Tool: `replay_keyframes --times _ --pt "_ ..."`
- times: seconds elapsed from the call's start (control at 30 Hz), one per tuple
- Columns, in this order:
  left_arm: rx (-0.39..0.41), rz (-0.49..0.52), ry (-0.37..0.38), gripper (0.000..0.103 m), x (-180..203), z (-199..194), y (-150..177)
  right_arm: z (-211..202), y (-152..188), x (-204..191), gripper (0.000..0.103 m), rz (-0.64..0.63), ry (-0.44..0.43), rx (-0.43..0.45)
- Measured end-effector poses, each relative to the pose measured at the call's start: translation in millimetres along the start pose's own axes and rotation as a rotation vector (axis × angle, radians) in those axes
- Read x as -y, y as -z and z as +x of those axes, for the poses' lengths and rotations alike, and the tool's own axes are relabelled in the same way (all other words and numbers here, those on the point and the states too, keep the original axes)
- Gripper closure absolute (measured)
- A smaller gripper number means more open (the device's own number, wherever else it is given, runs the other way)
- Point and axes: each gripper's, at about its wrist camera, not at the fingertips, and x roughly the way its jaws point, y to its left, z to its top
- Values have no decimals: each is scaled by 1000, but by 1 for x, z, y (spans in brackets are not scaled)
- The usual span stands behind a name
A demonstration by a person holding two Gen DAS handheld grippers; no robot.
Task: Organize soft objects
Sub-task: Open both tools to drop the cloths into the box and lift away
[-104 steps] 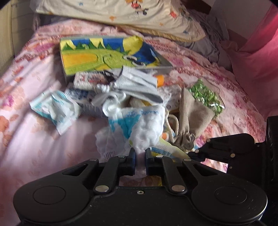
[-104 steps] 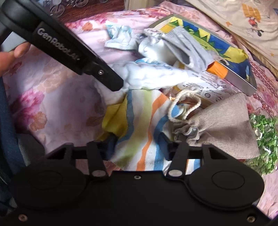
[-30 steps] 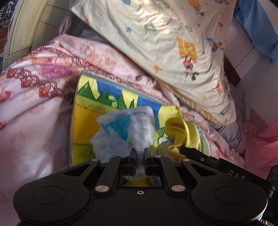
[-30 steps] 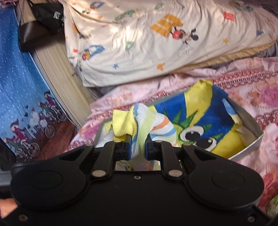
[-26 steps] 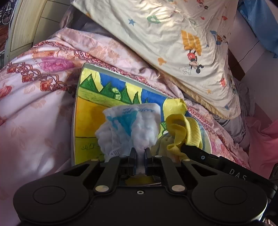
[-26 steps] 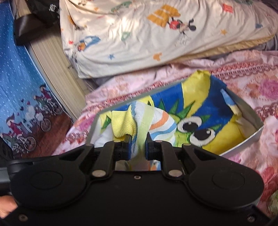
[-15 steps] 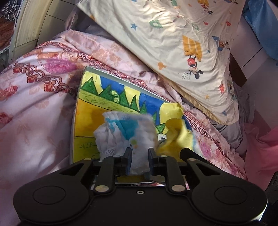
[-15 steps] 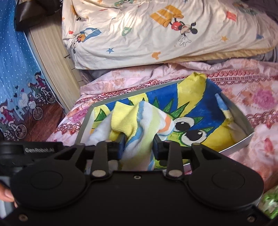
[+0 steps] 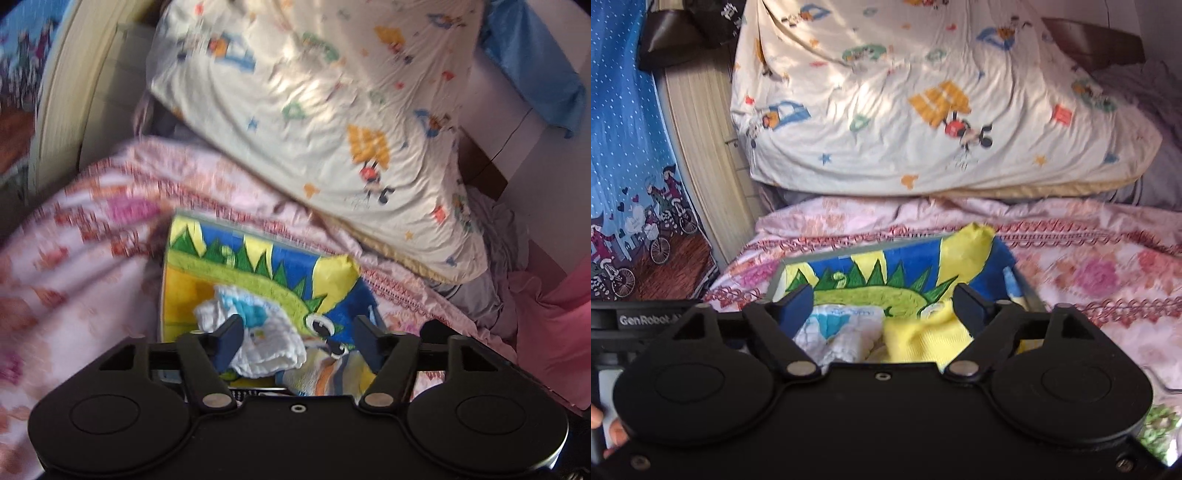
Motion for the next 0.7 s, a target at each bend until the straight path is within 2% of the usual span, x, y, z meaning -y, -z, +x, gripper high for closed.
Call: replay_keyframes --times 0.07,0.13,0.3,0.53,0.7 --pt "36 20 4 33 8 -20 1 -16 -2 1 17 -13 7 29" --pt "71 35 6 22 14 -40 4 -34 -6 0 16 -21 11 56" --pt "157 106 1 20 36 -90 19 -83 -10 3 1 -30 4 126" --pt "265 182 9 4 64 -149 50 -148 0 2 1 -50 -11 222" --pt "290 221 -10 1 75 -178 75 -175 16 6 1 -93 4 283"
